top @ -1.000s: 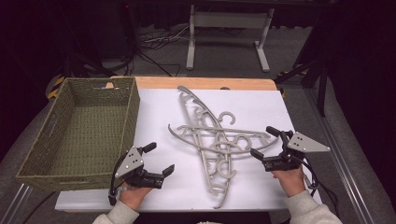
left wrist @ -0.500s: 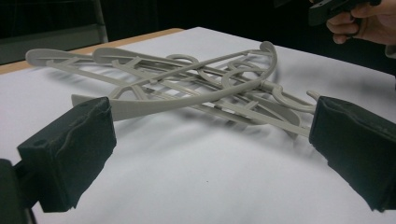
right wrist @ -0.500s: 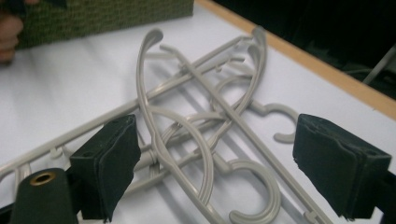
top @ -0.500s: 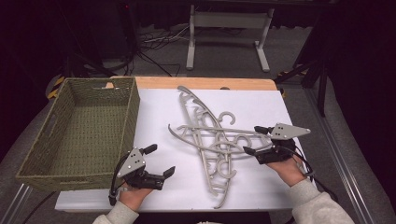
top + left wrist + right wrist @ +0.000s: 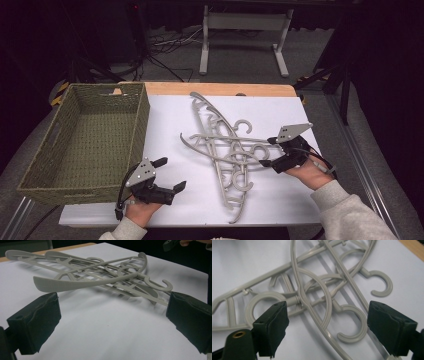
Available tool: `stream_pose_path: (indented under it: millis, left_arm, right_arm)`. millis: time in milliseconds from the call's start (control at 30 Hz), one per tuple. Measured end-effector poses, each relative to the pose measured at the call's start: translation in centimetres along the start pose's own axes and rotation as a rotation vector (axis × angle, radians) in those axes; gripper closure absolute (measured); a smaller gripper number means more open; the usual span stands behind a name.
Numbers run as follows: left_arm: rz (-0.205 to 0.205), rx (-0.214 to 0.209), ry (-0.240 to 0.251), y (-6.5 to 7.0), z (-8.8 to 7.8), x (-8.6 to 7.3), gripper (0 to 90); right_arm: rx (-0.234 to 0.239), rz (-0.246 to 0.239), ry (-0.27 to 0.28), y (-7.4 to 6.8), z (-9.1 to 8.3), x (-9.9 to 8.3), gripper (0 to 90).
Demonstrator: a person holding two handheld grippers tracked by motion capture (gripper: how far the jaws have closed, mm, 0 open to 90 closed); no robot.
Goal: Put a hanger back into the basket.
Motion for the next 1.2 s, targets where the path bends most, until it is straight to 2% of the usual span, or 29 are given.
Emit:
stream_pose_path:
  millis: [167,333,400,600,633,700,767,800,833,1200]
  left_arm:
    - [-0.004,-0.002,-0.008,0.0,0.1,0.0,0.4]
    - [0.006,0.006,0.005,0.0,0.0,0.0,1.0]
    - [-0.002,0.003,-0.006,-0.1,0.1,-0.1,1.8]
    - [0.02,-0.009,0.006,0.2,0.2,0.0,3.1]
    - [0.023,-0.022,0.005,0.5,0.3,-0.1,3.8]
    - [0.045,-0.027,0.001,0.6,0.3,-0.1,3.9]
    - [0.042,-0.031,0.001,0.6,0.3,-0.1,3.9]
    - [0.038,-0.033,0.001,0.7,0.4,-0.2,3.8]
    - [0.039,-0.031,0.002,0.6,0.4,-0.1,3.8]
    - [0.025,-0.034,-0.002,0.7,0.3,-0.3,5.1]
  right_arm:
    - [0.034,-0.028,-0.073,0.2,0.3,0.0,17.5]
    - [0.055,-0.046,-0.118,0.6,0.8,-0.4,18.6]
    - [0.06,-0.054,-0.131,0.6,1.0,-0.5,18.6]
    - [0.089,-0.083,-0.179,0.5,2.1,-1.2,18.2]
    - [0.107,-0.104,-0.19,0.3,2.7,-1.4,21.2]
    - [0.108,-0.12,-0.201,0.1,3.2,-1.6,21.0]
    - [0.12,-0.123,-0.206,0.0,3.5,-1.7,20.6]
    - [0.137,-0.115,-0.236,-0.2,4.2,-2.0,20.4]
    - [0.143,-0.112,-0.239,-0.3,4.4,-2.1,20.4]
    - [0.142,-0.136,-0.292,-0.5,6.2,-2.7,30.9]
Point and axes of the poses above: each handheld gripper's, and its own axes: z roughly forward along the jaws, x roughly out of its top, y roughly to its right, the point moved 8 cm from there along z, roughly forward along the jaws, and after that the axes turned 12 degrees about -z, right-handed, at the moved point
